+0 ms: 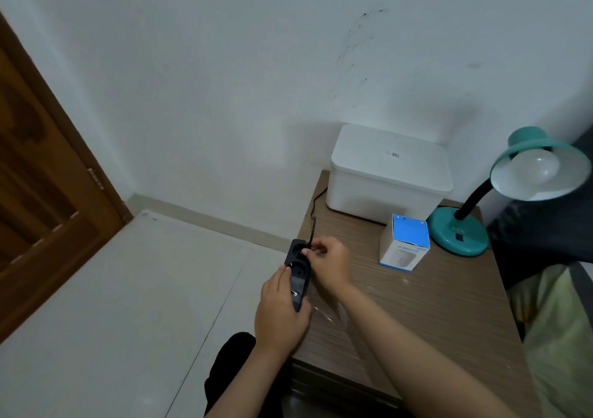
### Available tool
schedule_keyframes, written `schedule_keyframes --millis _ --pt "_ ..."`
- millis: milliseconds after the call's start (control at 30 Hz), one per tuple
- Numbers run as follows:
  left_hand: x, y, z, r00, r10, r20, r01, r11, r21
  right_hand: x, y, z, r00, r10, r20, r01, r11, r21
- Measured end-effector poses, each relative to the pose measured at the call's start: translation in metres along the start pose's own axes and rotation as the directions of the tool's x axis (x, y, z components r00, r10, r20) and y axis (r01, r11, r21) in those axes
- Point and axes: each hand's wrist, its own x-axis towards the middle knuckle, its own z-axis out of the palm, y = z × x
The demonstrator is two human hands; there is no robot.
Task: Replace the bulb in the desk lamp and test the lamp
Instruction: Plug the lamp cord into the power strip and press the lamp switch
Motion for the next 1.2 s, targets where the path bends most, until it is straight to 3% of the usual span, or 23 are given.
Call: schedule_keyframes --millis 567,733,833,1000,1200 --pt "-0.001 0.001 0.000 1.000 -0.018 0.005 0.018 1.000 -0.009 0.005 0.001 0.001 0.992 -0.098 0.080 0.114 0.964 -0.240" --pt "0.000 0.003 -0.003 1.000 -0.020 0.016 0.021 1.000 -0.018 -0.023 0.010 -0.019 0.999 -0.038 0.018 0.037 0.998 0.047" --pt "0.002 0.000 -0.006 0.999 -0.028 0.026 0.029 0.999 -0.038 -0.065 0.034 -0.043 0.999 -0.026 0.033 0.026 1.000 0.010" --pt "-0.007 0.029 0.012 0.997 0.075 0.014 -0.076 0.989 0.124 -0.113 0.092 -0.101 0.988 -0.027 -0.154 0.007 0.992 -0.129" --pt "-0.020 0.124 0.090 0.905 0.384 0.183 -0.362 0.921 -0.143 -0.090 0.135 -0.191 0.909 -0.013 -0.416 -0.082 0.975 -0.208"
